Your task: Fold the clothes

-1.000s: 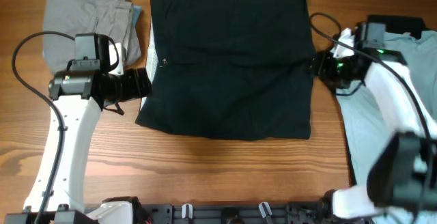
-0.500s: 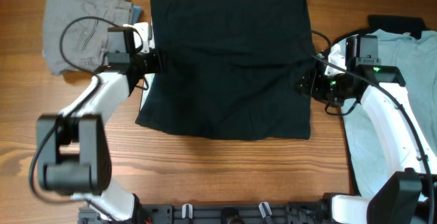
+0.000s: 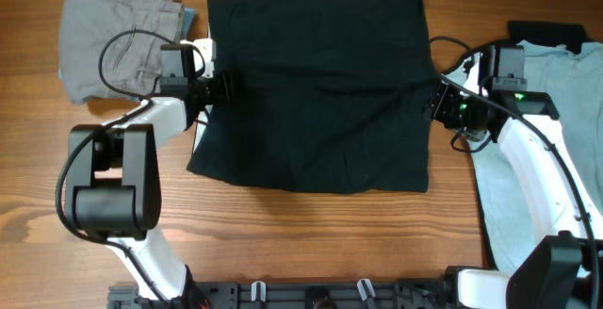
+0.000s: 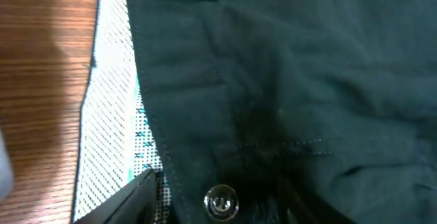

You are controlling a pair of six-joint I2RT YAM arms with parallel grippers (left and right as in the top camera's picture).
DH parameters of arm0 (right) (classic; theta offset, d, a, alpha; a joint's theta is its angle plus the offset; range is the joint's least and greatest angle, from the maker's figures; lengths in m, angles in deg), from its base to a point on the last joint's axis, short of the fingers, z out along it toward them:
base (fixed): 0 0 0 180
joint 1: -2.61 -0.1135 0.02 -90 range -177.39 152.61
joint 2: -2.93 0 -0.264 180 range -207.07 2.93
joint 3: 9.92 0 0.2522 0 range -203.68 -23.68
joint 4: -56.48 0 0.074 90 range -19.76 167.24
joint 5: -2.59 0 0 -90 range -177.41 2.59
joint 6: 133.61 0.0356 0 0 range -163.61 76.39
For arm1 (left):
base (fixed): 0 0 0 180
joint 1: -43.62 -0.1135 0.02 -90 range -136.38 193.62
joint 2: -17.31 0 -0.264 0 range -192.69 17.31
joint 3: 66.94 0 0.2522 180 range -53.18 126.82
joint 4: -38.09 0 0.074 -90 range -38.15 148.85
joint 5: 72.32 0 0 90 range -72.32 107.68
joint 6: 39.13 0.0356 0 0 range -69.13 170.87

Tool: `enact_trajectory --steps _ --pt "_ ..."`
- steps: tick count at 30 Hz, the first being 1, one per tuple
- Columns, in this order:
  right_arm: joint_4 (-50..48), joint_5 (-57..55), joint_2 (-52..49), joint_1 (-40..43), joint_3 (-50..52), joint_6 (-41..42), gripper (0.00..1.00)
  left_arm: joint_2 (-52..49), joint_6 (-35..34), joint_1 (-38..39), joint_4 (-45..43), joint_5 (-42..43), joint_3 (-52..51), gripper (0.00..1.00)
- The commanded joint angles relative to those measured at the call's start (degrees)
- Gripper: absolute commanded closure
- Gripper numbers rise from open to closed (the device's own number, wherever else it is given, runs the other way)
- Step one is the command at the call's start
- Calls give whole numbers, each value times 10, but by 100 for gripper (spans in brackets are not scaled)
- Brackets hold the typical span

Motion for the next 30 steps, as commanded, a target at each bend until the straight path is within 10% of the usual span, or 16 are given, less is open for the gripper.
enact_trajectory --steps 1,7,25,28,30 --pt "-3 -13 -15 0 3 7 30 -16 10 0 14 71 -3 56" --pt "-3 -24 -50 0 3 7 29 -15 3 -9 21 72 -1 96" --pt "-18 -85 -139 46 3 31 28 54 -69 -80 16 153 -1 96" --pt "-19 -72 -178 46 3 17 28 45 -63 -78 46 118 -1 48" --pt "-20 -72 -198 46 3 18 28 33 -61 -78 45 118 -1 34"
